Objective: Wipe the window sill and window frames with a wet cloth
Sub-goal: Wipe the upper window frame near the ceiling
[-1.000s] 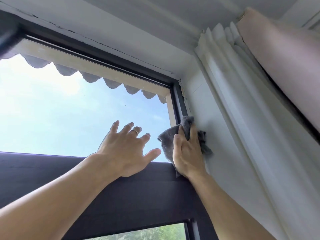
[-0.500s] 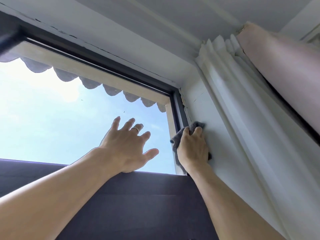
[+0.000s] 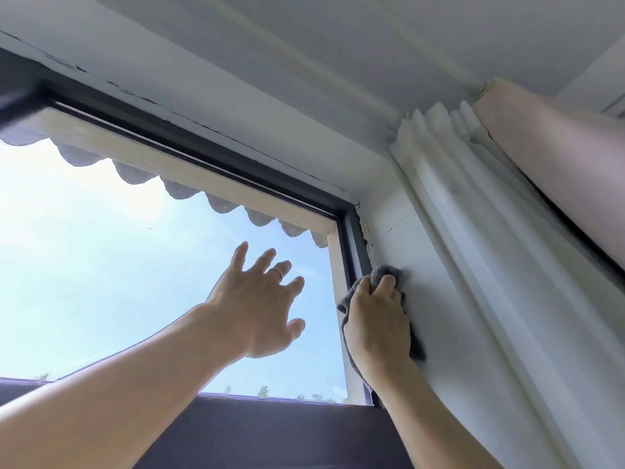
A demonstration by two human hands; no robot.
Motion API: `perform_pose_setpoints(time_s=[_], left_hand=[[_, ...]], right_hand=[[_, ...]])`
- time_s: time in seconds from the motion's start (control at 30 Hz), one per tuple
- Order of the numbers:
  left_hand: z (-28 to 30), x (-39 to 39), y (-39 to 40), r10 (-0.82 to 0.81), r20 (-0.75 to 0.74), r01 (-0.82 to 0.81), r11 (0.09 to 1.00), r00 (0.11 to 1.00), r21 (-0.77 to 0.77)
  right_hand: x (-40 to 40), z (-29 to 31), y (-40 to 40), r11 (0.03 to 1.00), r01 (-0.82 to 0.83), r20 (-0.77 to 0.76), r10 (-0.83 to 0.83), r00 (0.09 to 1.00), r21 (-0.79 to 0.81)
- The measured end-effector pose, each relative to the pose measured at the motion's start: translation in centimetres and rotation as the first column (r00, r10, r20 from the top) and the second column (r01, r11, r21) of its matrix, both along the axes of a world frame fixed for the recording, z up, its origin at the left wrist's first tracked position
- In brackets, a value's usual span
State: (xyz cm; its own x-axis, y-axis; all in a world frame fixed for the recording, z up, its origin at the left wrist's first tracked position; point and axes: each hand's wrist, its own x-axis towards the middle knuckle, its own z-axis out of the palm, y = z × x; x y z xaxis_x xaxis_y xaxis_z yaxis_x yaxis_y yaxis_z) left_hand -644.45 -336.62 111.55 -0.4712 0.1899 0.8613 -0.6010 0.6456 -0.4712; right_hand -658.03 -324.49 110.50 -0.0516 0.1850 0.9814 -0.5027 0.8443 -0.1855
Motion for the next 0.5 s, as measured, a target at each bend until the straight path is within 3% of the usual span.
perform_pose_setpoints(time_s=[0.13, 0.33, 0.5], left_hand=[[2.4, -0.2, -0.1, -0.024, -0.037, 0.025, 0.999, 0.999, 0.024], [3.2, -0.6, -0.5, -0.031, -0.052, 0.033, 0.999, 0.998, 0.034], [3.3, -0.8, -0.5, -0.008, -0.067, 0.008, 1.0, 0.998, 0.003]], right_hand=[[0.7, 5.8, 0.2, 0.999, -0.044, -0.02, 0.044, 0.999, -0.023], [-0.5, 5.4, -0.5, 0.997, 0.057, -0.052, -0.06, 0.997, -0.057], [0.2, 10.3, -0.9, 0.996, 0.024, -0.03, -0.027, 0.999, -0.086]])
